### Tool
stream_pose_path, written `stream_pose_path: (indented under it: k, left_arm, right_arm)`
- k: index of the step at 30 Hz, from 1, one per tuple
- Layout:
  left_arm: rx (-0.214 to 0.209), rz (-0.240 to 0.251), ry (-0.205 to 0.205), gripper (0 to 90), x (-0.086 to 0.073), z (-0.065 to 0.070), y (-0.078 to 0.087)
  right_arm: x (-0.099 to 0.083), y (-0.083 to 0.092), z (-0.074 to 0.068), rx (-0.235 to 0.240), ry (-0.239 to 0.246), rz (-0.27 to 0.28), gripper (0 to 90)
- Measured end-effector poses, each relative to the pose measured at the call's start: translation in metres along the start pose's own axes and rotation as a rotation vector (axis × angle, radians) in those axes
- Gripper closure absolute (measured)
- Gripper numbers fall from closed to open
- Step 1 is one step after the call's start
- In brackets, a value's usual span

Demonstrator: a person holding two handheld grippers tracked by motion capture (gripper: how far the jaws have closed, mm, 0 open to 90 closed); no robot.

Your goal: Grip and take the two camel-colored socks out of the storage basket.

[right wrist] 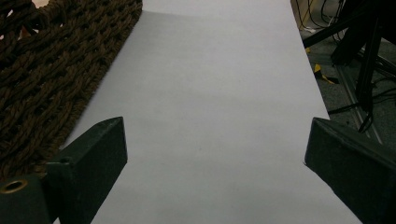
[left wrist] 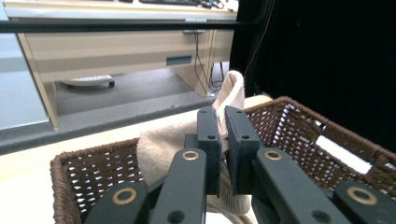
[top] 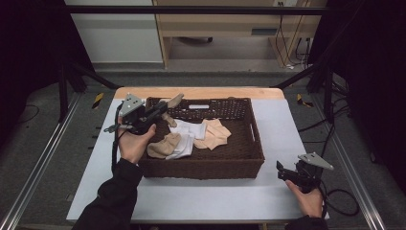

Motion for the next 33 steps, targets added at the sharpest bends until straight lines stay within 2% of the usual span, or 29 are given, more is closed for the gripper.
stream_pose_path:
  k: [8,17,20,21,24,28,29,31,32,33]
  left_arm:
    - [0.0,0.037,0.008,84.6,0.01,-0.01,0.03]
    - [0.015,0.065,0.025,84.5,0.01,-0.027,0.057]
    - [0.036,0.072,0.036,84.5,0.004,-0.04,0.069]
    - [0.036,0.072,0.036,84.6,0.004,-0.04,0.069]
    - [0.06,0.07,0.06,84.6,-0.006,-0.057,0.08]
    - [0.076,0.069,0.081,84.6,-0.015,-0.069,0.086]
    - [0.088,0.066,0.093,84.6,-0.022,-0.076,0.09]
    - [0.094,0.062,0.1,84.5,-0.026,-0.08,0.091]
    - [0.106,0.054,0.116,84.5,-0.035,-0.087,0.094]
    - [0.106,0.054,0.116,84.5,-0.035,-0.087,0.094]
  right_arm:
    - [0.0,0.0,0.0,-0.001,0.0,0.001,6.0]
    - [0.0,0.0,0.0,-0.002,0.0,-0.005,6.0]
    - [0.0,0.0,0.0,-0.004,-0.001,-0.003,6.0]
    - [0.0,0.0,0.0,-0.004,-0.001,-0.003,6.0]
    - [-0.001,-0.001,0.0,-0.005,0.002,-0.009,6.0]
    - [-0.001,-0.001,0.0,-0.006,0.002,-0.011,6.0]
    - [-0.001,-0.001,0.0,-0.006,0.003,-0.009,6.0]
    - [-0.001,-0.001,0.0,-0.006,0.002,-0.009,6.0]
    - [-0.001,-0.001,0.0,-0.006,0.001,-0.009,6.0]
    - [-0.001,-0.001,0.0,-0.006,0.001,-0.009,6.0]
Point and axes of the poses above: each handheld gripper's, and its own axes: y roughly backward along the jaws, x roughly out of its top, z roughly to its right, the point moved 7 cm from there along -y, roughly forward along the jaws, and after that the axes turned 9 degrees about -z, right-handed, at the moved point
